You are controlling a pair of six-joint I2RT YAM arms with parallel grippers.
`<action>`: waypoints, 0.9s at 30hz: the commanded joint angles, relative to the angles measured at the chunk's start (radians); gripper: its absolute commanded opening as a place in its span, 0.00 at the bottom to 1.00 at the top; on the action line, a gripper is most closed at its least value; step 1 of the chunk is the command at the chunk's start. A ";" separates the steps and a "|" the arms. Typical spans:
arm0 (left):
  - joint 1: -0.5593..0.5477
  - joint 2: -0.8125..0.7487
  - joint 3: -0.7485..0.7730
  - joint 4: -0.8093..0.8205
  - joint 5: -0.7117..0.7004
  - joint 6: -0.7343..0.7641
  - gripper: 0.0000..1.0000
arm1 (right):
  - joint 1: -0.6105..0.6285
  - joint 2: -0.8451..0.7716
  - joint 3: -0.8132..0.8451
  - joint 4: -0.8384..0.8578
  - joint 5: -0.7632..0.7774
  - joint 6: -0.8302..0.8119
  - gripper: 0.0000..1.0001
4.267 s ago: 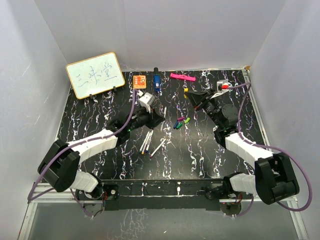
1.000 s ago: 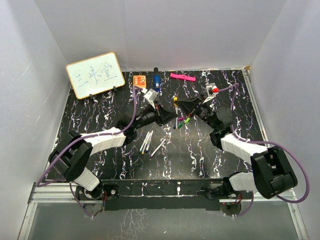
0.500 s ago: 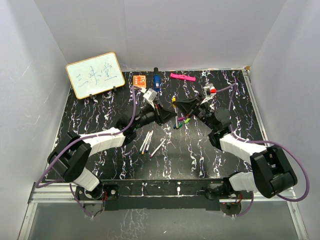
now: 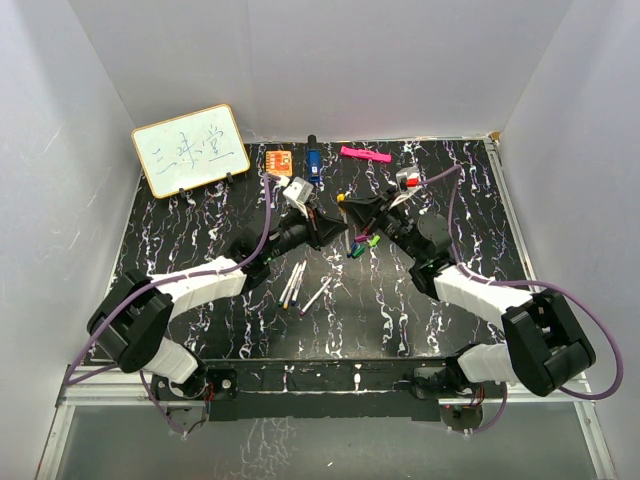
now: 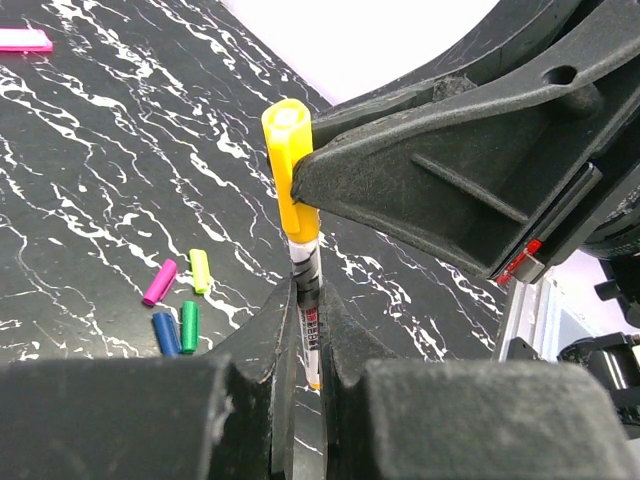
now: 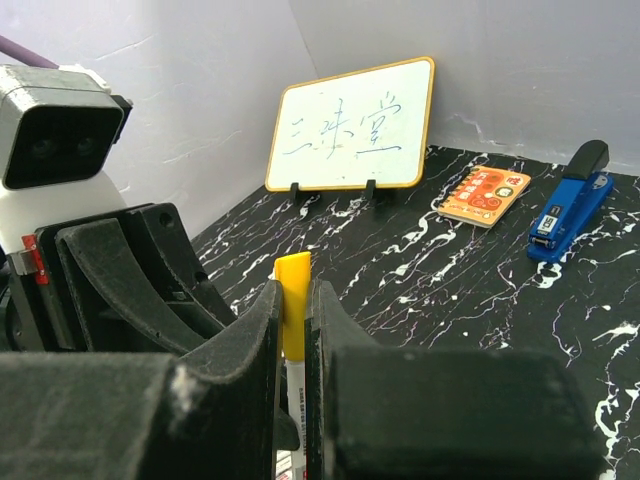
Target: Insert the pens into the pen caps
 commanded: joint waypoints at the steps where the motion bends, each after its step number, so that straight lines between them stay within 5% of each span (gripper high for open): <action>1: -0.006 -0.143 0.022 0.197 -0.091 0.063 0.00 | 0.030 0.030 -0.012 -0.203 0.001 -0.028 0.00; 27: -0.003 -0.163 0.003 0.199 -0.149 0.101 0.00 | 0.101 0.058 0.011 -0.277 0.095 -0.077 0.00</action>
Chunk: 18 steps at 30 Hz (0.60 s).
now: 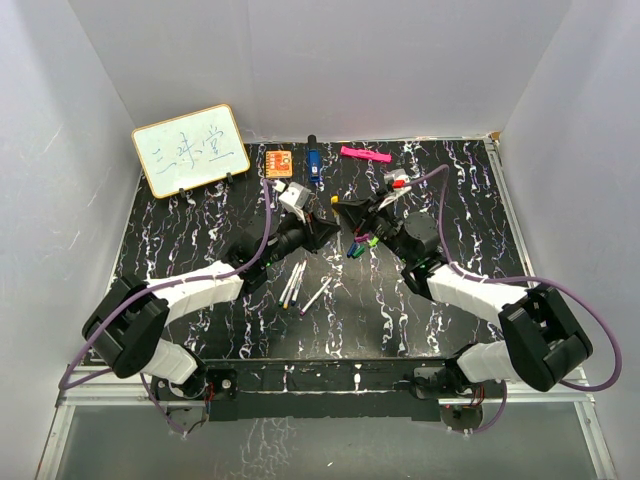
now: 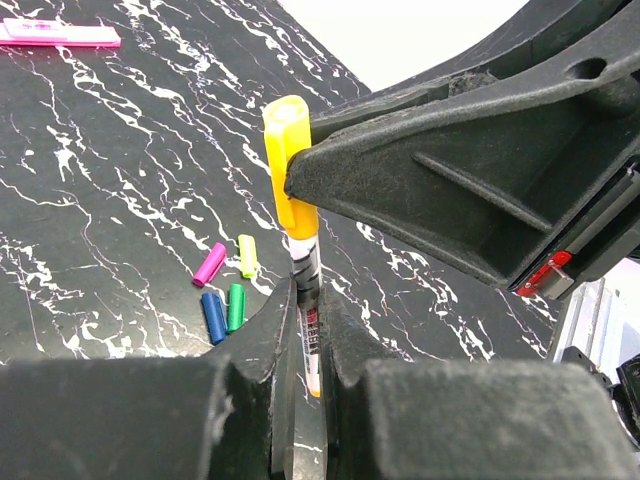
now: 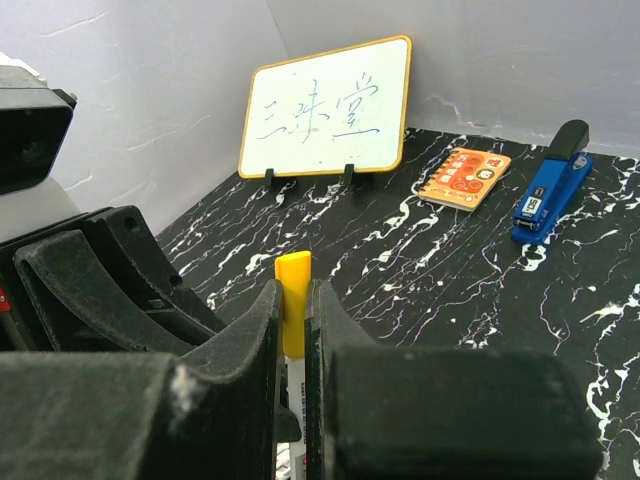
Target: Insert the pens into the pen caps
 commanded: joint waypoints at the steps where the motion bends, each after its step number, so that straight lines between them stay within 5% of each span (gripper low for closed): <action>1: 0.002 -0.119 0.050 0.223 -0.031 0.025 0.00 | 0.022 0.029 -0.014 -0.205 -0.030 -0.013 0.00; 8: 0.003 -0.097 0.049 0.040 -0.039 -0.034 0.00 | 0.021 0.032 0.046 -0.199 -0.007 -0.003 0.02; 18: 0.002 -0.043 0.030 -0.206 -0.079 -0.087 0.00 | 0.022 0.000 0.134 -0.114 0.126 0.006 0.43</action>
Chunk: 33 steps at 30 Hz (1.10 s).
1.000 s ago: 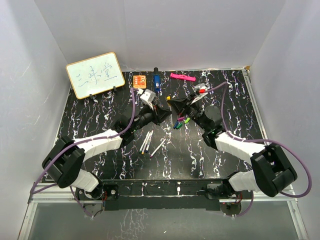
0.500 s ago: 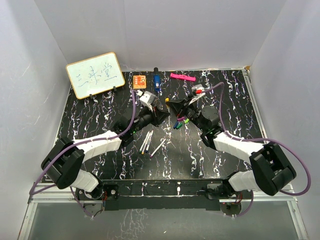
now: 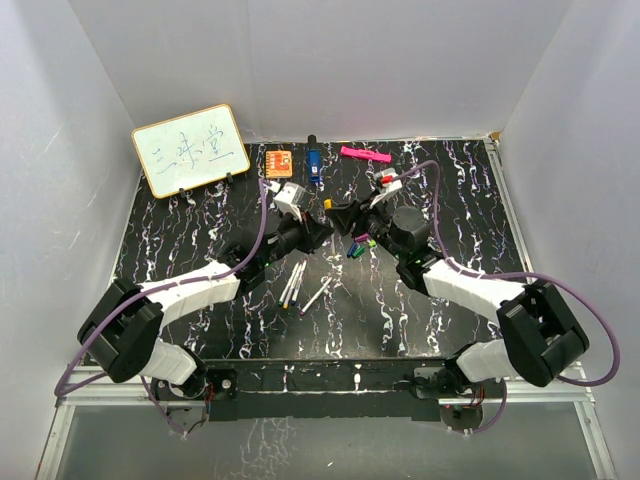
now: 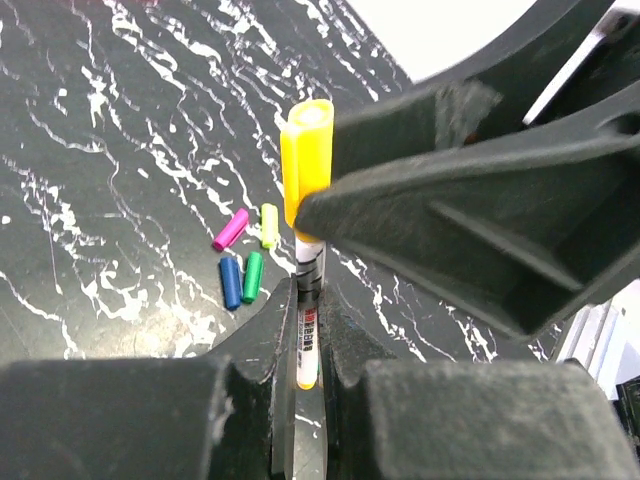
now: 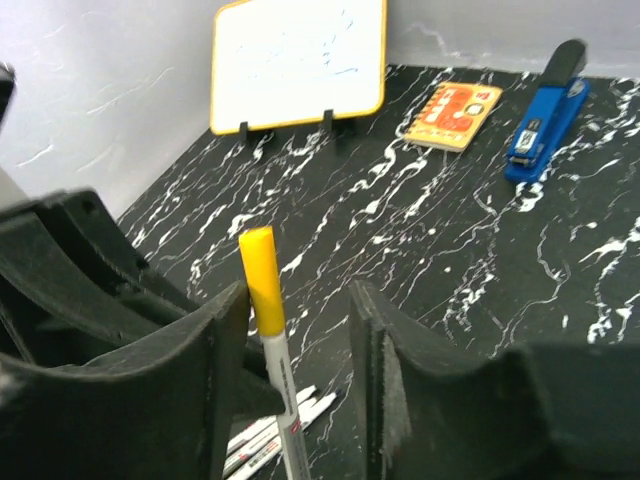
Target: Insert the pens into the pen caps
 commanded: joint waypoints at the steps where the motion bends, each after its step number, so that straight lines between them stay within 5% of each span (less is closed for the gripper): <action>1: 0.001 -0.010 0.020 -0.097 -0.035 -0.028 0.00 | 0.000 -0.037 0.082 0.051 0.101 -0.009 0.46; 7: 0.014 0.003 0.049 -0.255 -0.170 0.007 0.00 | 0.000 -0.108 0.102 0.037 0.191 -0.050 0.56; 11: 0.134 0.037 0.094 -0.322 -0.168 0.006 0.00 | 0.000 -0.120 0.120 -0.065 0.278 -0.055 0.65; 15: 0.235 0.123 0.196 -0.437 -0.134 0.015 0.00 | -0.003 -0.085 0.143 -0.180 0.296 -0.033 0.97; 33: 0.380 0.543 0.646 -0.890 -0.145 0.169 0.00 | -0.004 -0.001 0.166 -0.298 0.333 0.000 0.98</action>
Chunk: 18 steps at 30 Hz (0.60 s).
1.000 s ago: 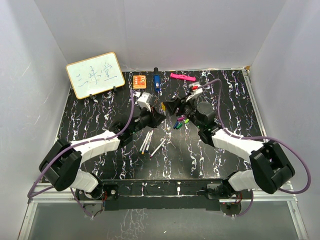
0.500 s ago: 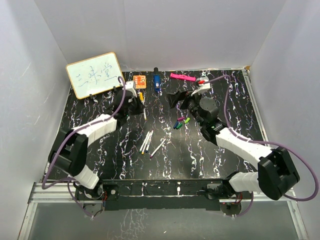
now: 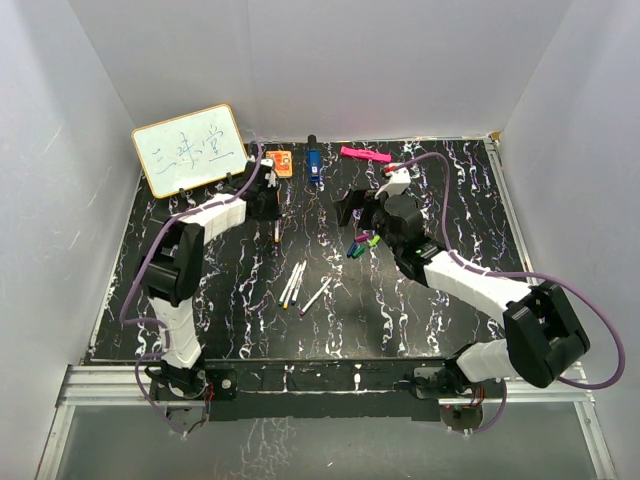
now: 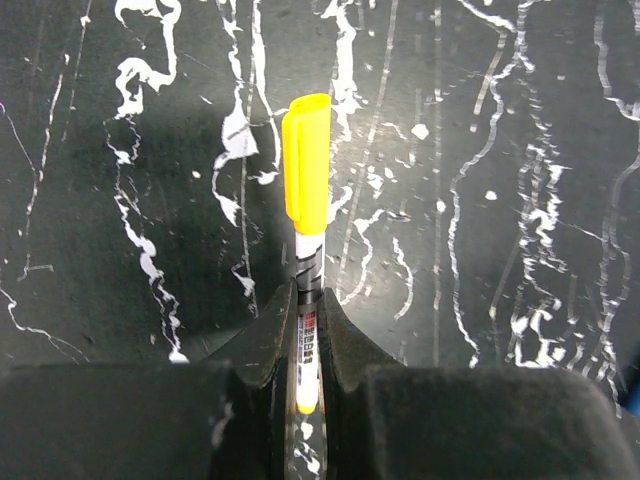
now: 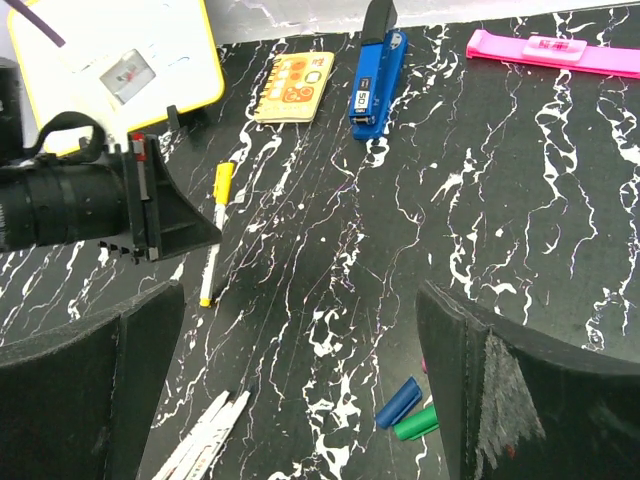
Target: Insert the pens into the pen caps
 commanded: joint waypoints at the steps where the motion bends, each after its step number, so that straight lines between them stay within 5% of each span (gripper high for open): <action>1: 0.026 0.056 0.115 -0.169 0.004 0.061 0.00 | -0.003 0.007 0.054 0.018 0.013 0.002 0.98; 11: 0.035 0.139 0.164 -0.224 0.024 0.068 0.00 | -0.003 0.041 0.073 0.004 0.013 0.000 0.98; 18: 0.038 0.147 0.171 -0.222 0.024 0.044 0.15 | -0.003 0.052 0.073 0.000 0.017 -0.006 0.98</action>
